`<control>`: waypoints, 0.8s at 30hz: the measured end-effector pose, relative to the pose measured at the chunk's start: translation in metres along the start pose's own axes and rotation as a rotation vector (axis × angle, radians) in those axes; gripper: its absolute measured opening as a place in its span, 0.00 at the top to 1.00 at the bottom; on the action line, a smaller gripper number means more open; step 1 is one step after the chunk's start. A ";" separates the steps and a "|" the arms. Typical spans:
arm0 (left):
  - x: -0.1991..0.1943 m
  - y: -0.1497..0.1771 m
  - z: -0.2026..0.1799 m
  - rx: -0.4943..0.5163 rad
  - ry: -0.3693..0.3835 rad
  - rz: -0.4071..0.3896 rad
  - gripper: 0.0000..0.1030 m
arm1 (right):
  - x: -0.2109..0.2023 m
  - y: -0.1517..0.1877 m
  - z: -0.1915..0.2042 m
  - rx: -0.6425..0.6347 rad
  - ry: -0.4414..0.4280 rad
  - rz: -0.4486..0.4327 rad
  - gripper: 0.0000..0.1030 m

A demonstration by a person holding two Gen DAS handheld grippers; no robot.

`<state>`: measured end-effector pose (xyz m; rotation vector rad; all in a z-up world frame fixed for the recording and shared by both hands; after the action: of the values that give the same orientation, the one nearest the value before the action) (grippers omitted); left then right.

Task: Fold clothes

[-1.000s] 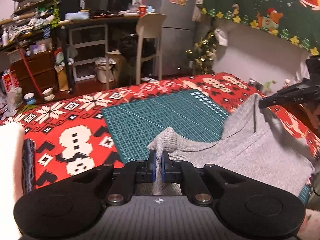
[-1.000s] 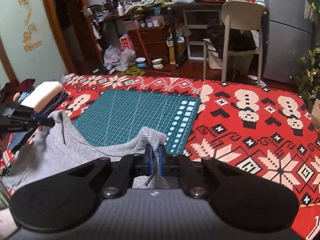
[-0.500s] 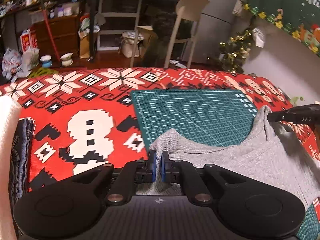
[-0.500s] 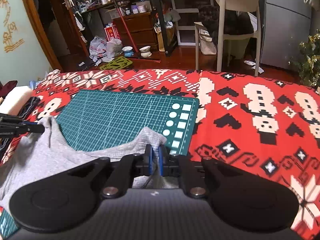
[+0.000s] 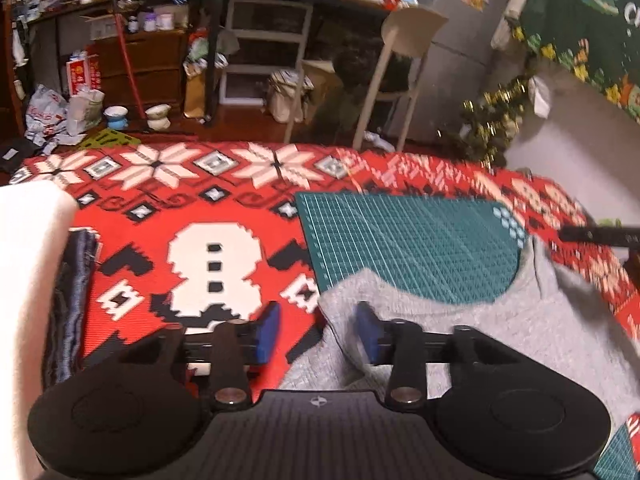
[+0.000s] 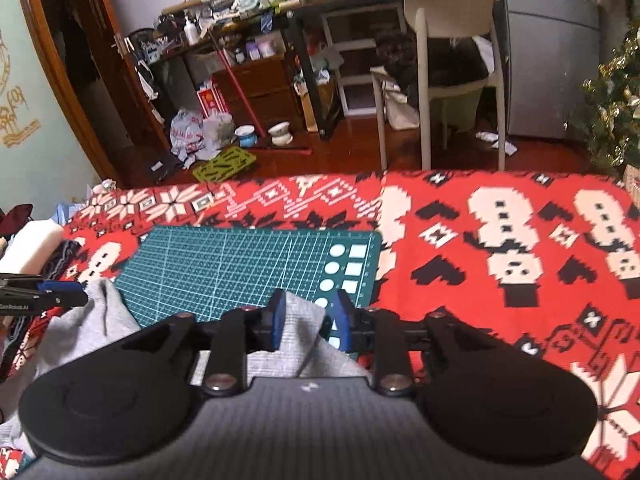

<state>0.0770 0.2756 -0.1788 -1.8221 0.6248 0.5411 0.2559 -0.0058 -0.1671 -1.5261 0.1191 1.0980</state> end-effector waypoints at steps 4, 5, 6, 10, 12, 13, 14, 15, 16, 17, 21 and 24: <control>-0.008 -0.003 -0.006 0.014 0.028 -0.031 0.57 | 0.000 0.004 0.004 -0.072 -0.005 0.028 0.82; -0.008 -0.004 -0.010 0.032 0.039 -0.030 0.71 | 0.003 0.005 0.007 -0.093 -0.010 0.039 0.91; -0.006 -0.004 -0.014 0.045 0.049 -0.023 0.80 | 0.007 0.007 0.011 -0.106 -0.017 0.042 0.91; 0.014 0.001 -0.021 0.081 0.063 0.034 0.95 | 0.029 0.008 0.025 -0.137 -0.026 0.061 0.91; 0.023 0.001 -0.018 0.076 0.059 0.046 0.95 | 0.042 0.006 0.029 -0.141 -0.013 0.071 0.91; 0.027 0.001 -0.016 0.071 0.058 0.050 0.95 | 0.048 0.005 0.029 -0.134 -0.011 0.071 0.91; 0.031 0.000 -0.014 0.066 0.057 0.054 0.95 | 0.053 0.004 0.029 -0.125 -0.009 0.072 0.91; 0.032 -0.001 -0.014 0.061 0.058 0.054 0.96 | 0.057 0.002 0.028 -0.115 -0.007 0.074 0.91; 0.032 -0.002 -0.013 0.057 0.060 0.053 0.97 | 0.059 0.001 0.028 -0.107 -0.009 0.073 0.91; 0.031 -0.003 -0.013 0.052 0.062 0.051 0.97 | 0.061 0.001 0.028 -0.102 -0.009 0.073 0.91; 0.030 -0.007 -0.011 0.033 0.071 0.046 0.97 | 0.059 -0.003 0.025 -0.067 -0.018 0.071 0.89; 0.019 -0.012 -0.012 0.015 0.069 0.017 0.91 | 0.040 -0.012 0.022 -0.028 -0.033 0.025 0.88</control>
<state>0.0998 0.2643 -0.1785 -1.8286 0.6897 0.4851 0.2726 0.0353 -0.1826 -1.5345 0.1011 1.1484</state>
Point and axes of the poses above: each gripper's, at about its wrist camera, not at the fingertips, and x roughly the way its jaws point, z to its left, y to its underside, the point moved 4 cm from there along x, roughly the way its jaws point, and after that the axes turned 9 degrees about y, right-handed, at the moved point
